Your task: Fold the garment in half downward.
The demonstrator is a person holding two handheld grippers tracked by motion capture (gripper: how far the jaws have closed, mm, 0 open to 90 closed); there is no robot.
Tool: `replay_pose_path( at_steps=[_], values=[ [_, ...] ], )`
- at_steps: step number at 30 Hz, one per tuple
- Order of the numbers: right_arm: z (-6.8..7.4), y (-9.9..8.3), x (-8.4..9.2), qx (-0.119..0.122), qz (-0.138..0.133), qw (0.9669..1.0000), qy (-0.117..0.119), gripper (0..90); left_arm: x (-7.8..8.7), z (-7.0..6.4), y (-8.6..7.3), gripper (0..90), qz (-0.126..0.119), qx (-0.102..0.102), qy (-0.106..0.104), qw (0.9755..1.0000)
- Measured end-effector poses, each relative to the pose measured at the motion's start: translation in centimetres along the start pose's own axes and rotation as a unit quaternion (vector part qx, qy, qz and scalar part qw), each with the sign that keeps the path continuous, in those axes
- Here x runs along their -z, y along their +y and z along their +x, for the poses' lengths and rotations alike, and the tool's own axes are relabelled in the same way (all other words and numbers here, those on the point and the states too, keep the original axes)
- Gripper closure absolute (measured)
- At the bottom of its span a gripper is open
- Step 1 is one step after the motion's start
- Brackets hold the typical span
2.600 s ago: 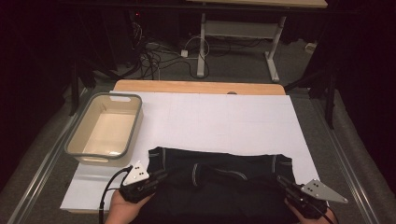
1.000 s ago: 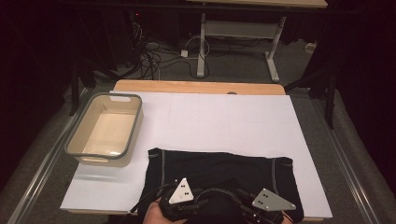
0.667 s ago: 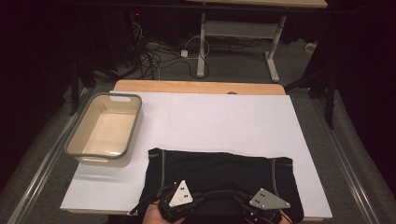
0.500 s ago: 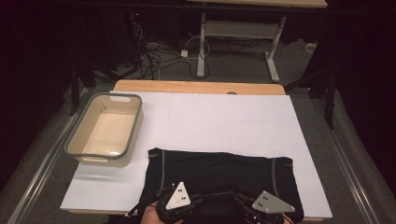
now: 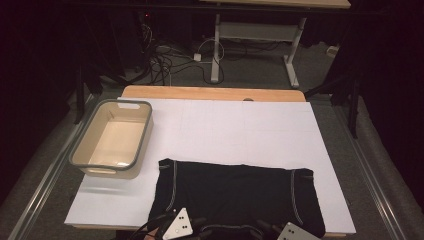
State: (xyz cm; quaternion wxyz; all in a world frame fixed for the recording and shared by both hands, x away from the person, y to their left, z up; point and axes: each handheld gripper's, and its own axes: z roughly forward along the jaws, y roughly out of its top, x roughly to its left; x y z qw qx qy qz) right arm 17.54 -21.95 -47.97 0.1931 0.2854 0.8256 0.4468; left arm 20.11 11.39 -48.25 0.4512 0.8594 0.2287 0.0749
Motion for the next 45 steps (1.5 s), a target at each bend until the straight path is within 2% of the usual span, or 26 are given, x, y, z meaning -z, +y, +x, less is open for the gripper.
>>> replay_pose_path(
  at_steps=[4, 8, 10, 13, 16, 18, 22, 24, 26, 28, 33, 40, 45],
  values=[
    [-1.9, -0.2, 1.2, -0.026, -0.019, 0.9991, -0.028, 53.3, 1.8, 1.7, -0.6, 52.1, -0.021, 0.02, 0.032, 0.999],
    [-4.1, -1.0, 2.3, -0.055, -0.026, 0.9965, -0.058, 49.3, 3.6, 4.0, -2.0, 50.8, -0.033, 0.054, 0.071, 0.9954],
    [-5.2, -1.6, 2.8, -0.069, -0.023, 0.9943, -0.079, 47.0, 4.0, 4.9, -2.8, 50.7, -0.026, 0.069, 0.085, 0.9936],
    [-6.7, -2.4, 3.4, -0.093, -0.013, 0.9897, -0.108, 44.5, 3.7, 5.6, -3.5, 49.6, -0.007, 0.094, 0.093, 0.9912],
    [-7.7, -3.2, 3.6, -0.115, 0.009, 0.9844, -0.133, 44.4, 3.2, 5.6, -3.7, 50.8, 0.017, 0.091, 0.101, 0.9905],
    [-8.1, -3.6, 3.5, -0.123, 0.018, 0.9828, -0.136, 44.8, 3.1, 5.5, -3.8, 58.5, 0.023, 0.089, 0.108, 0.9899],
    [-8.2, -3.8, 3.2, -0.125, 0.028, 0.9826, -0.134, 48.3, 3.2, 5.4, -3.7, 73.9, 0.025, 0.09, 0.117, 0.9887],
    [-8.1, -3.8, 3.0, -0.124, 0.032, 0.9822, -0.137, 50.5, 3.2, 5.1, -3.6, 78.9, 0.028, 0.08, 0.124, 0.9886],
    [-8.2, -4.0, 3.1, -0.127, 0.034, 0.9818, -0.137, 53.9, 3.2, 5.0, -3.5, 80.2, 0.03, 0.079, 0.126, 0.9884],
    [-8.3, -4.1, 3.1, -0.129, 0.035, 0.9818, -0.135, 59.0, 3.5, 5.1, -3.6, 80.7, 0.024, 0.089, 0.121, 0.9884],
    [-8.2, -4.1, 3.1, -0.126, 0.03, 0.9847, -0.116, 79.1, 3.9, 5.0, -3.5, 81.4, 0.015, 0.091, 0.122, 0.9882],
    [-7.1, -3.9, 4.8, -0.104, 0.018, 0.986, -0.129, 81.3, 5.5, 4.3, -3.6, 81.6, -0.008, 0.089, 0.117, 0.9891],
    [-6.5, -4.5, 6.4, -0.108, 0.001, 0.9852, -0.133, 81.2, 6.5, 3.7, -4.3, 84.6, -0.017, 0.093, 0.107, 0.9897]
  ],
)
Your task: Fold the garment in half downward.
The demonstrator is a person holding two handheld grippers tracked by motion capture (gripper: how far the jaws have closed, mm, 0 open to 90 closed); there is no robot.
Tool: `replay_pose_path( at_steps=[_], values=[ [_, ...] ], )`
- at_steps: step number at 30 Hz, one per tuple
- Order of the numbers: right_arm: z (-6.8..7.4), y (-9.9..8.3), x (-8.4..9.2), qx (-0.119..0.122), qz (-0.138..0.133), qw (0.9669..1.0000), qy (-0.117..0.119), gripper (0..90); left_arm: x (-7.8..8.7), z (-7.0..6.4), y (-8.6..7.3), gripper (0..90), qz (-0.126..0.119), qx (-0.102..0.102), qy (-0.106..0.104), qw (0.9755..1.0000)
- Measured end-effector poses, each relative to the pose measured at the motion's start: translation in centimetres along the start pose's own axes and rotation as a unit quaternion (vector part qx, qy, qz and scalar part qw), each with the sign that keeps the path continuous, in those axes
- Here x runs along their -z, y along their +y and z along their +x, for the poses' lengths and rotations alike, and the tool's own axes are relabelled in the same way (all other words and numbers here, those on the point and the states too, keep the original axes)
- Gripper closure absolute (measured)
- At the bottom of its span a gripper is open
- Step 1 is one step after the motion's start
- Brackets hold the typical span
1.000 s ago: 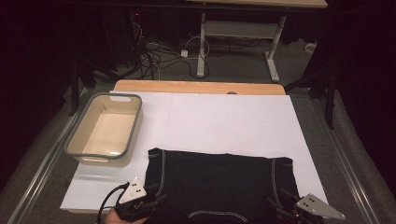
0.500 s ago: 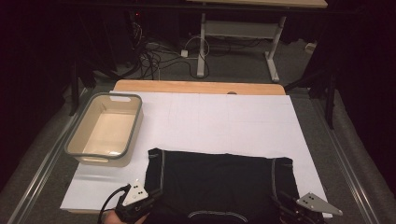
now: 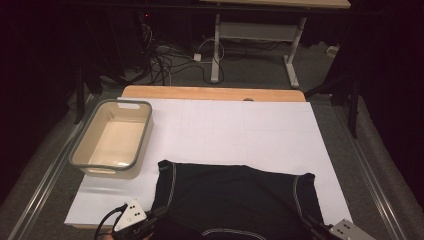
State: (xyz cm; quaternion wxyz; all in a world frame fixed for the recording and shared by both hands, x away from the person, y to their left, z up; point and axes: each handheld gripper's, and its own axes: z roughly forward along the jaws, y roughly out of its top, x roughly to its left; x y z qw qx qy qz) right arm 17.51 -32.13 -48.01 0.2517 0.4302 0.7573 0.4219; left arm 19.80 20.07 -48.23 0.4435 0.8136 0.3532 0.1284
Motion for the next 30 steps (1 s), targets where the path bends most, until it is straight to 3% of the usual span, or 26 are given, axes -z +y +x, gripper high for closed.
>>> replay_pose_path(
  at_steps=[6, 9, 11, 15, 21, 23, 27, 30],
  values=[
    [-0.1, -0.3, -0.2, -0.004, 0.009, 0.9999, 0.007, 80.7, -0.5, 0.0, -0.2, 80.9, 0.01, -0.012, 0.005, 0.9999],
    [-0.1, -0.4, -0.3, -0.005, 0.01, 0.9999, 0.006, 80.6, -0.8, 0.2, -0.2, 59.5, 0.003, -0.011, 0.022, 0.9997],
    [-0.2, -0.4, -0.4, -0.005, 0.011, 0.9999, 0.007, 80.5, -1.1, 0.4, -0.2, 52.8, 0.01, -0.001, 0.018, 0.9998],
    [-0.2, -0.4, -0.5, -0.005, 0.012, 0.9999, 0.006, 80.5, -2.2, 0.2, -0.5, 57.0, 0.043, -0.002, 0.008, 0.9991],
    [-0.2, -0.4, -0.6, -0.004, 0.012, 0.9999, 0.006, 80.5, -2.6, -0.4, -0.4, 77.4, 0.045, -0.016, 0.011, 0.9988],
    [-0.1, -0.4, -0.6, -0.004, 0.012, 0.9999, 0.006, 80.5, -2.2, -0.5, -0.3, 78.6, 0.04, -0.018, 0.013, 0.999],
    [0.0, -0.4, -0.3, -0.003, 0.007, 1.0, 0.005, 80.5, -0.2, -0.7, -0.1, 78.9, 0.01, -0.003, 0.009, 0.9999],
    [0.1, -0.4, -0.1, -0.005, 0.004, 1.0, 0.006, 80.4, 1.2, -1.3, -0.3, 78.9, -0.003, -0.008, 0.006, 0.9999]
  ],
)
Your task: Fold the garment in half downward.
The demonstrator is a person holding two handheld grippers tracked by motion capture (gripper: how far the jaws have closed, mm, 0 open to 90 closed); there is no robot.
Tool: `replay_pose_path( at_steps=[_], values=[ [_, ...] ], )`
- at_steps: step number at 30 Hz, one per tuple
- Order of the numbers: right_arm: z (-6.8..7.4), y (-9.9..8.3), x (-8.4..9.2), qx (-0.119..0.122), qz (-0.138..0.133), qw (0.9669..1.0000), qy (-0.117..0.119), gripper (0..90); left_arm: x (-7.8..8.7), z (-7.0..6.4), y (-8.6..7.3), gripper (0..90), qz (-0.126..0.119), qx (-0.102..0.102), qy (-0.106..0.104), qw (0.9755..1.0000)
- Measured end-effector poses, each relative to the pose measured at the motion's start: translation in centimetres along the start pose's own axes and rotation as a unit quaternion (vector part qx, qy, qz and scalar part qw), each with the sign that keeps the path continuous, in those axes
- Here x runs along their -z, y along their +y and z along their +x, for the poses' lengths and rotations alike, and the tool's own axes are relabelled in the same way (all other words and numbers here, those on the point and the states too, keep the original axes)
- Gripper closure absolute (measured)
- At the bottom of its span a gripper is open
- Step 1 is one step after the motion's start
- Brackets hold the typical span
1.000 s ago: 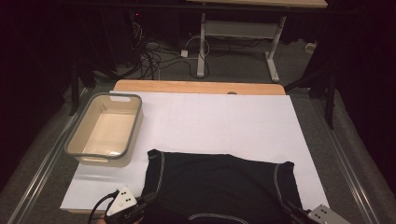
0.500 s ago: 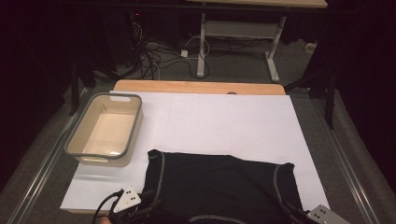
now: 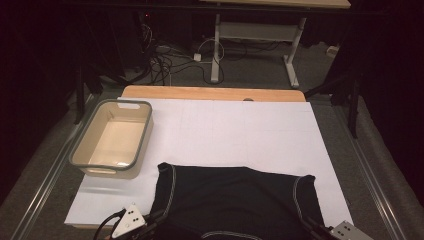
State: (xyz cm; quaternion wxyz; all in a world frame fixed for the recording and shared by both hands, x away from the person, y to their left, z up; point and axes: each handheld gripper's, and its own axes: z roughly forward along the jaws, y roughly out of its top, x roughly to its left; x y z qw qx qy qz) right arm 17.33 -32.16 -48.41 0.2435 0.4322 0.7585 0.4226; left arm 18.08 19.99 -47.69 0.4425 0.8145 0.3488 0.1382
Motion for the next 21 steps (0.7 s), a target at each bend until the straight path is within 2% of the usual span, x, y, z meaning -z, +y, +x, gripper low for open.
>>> replay_pose_path(
  at_steps=[2, 6, 11, 13, 17, 21],
  values=[
    [0.1, 0.0, 0.1, 0.001, -0.001, 1.0, 0.0, 80.5, 0.5, -0.3, -0.5, 78.8, 0.002, -0.002, -0.003, 1.0],
    [0.3, 0.2, 0.3, 0.003, -0.006, 1.0, 0.004, 80.5, 1.2, -0.2, -1.3, 78.7, -0.002, 0.012, -0.011, 0.9999],
    [0.6, 0.2, 0.4, 0.003, -0.007, 1.0, 0.005, 80.2, 0.4, 0.2, -1.4, 76.6, 0.007, 0.012, -0.017, 0.9998],
    [0.7, 0.1, 0.5, 0.001, -0.007, 0.9999, 0.008, 78.7, 0.1, 0.3, -1.4, 72.0, 0.008, 0.012, -0.02, 0.9997],
    [0.6, 0.1, 0.6, -0.005, -0.015, 0.9997, 0.016, 65.1, -0.4, 0.9, -1.1, 60.0, -0.004, 0.014, -0.025, 0.9996],
    [0.4, 0.5, 0.7, -0.015, -0.031, 0.9992, 0.022, 50.9, -1.1, 1.7, -0.2, 47.8, -0.017, 0.016, -0.022, 0.9995]
  ],
)
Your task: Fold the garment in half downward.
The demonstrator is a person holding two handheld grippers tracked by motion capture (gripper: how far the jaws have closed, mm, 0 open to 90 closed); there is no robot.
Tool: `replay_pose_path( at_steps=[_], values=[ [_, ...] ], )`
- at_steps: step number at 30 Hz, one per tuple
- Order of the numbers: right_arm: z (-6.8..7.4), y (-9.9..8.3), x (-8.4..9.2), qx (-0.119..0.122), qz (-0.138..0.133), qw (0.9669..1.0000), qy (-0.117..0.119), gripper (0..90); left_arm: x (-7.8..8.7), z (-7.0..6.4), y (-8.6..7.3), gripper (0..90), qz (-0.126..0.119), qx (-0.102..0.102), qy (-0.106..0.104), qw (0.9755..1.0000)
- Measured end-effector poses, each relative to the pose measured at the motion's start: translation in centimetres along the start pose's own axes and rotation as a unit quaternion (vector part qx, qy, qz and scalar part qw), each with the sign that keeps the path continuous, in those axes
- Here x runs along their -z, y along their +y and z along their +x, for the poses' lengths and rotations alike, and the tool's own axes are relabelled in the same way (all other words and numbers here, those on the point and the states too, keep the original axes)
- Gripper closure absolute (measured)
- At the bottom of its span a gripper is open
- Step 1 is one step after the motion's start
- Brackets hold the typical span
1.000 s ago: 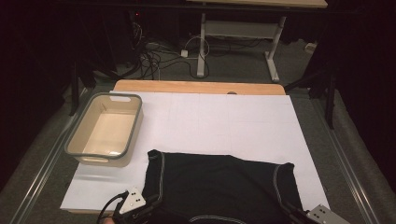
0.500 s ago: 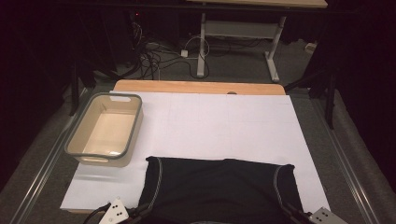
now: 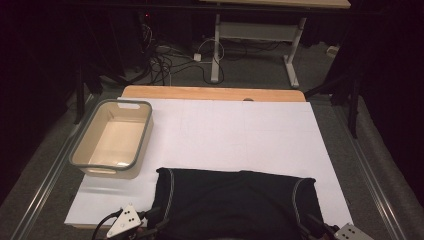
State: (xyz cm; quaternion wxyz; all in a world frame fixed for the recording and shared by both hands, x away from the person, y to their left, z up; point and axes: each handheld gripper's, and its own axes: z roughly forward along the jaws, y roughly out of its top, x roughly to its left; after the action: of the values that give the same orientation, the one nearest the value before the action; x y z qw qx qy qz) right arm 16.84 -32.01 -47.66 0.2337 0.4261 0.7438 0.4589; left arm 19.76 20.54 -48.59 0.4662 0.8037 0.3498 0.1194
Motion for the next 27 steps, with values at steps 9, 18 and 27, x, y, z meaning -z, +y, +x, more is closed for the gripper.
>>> replay_pose_path(
  at_steps=[9, 18, 27],
  values=[
    [-1.9, 1.4, -2.8, -0.004, 0.007, 1.0, -0.002, 24.1, -3.0, 2.5, 2.3, 25.6, 0.007, 0.009, -0.009, 0.9999],
    [-3.6, 2.9, -4.8, -0.007, 0.007, 0.9998, -0.019, 6.7, -5.4, 3.9, 4.3, 11.5, 0.011, 0.0, 0.004, 0.9999],
    [-5.5, 4.1, -6.4, -0.017, 0.018, 0.9986, -0.047, 0.0, -7.4, 5.1, 5.2, 0.0, 0.025, -0.013, 0.023, 0.9994]
  ],
)
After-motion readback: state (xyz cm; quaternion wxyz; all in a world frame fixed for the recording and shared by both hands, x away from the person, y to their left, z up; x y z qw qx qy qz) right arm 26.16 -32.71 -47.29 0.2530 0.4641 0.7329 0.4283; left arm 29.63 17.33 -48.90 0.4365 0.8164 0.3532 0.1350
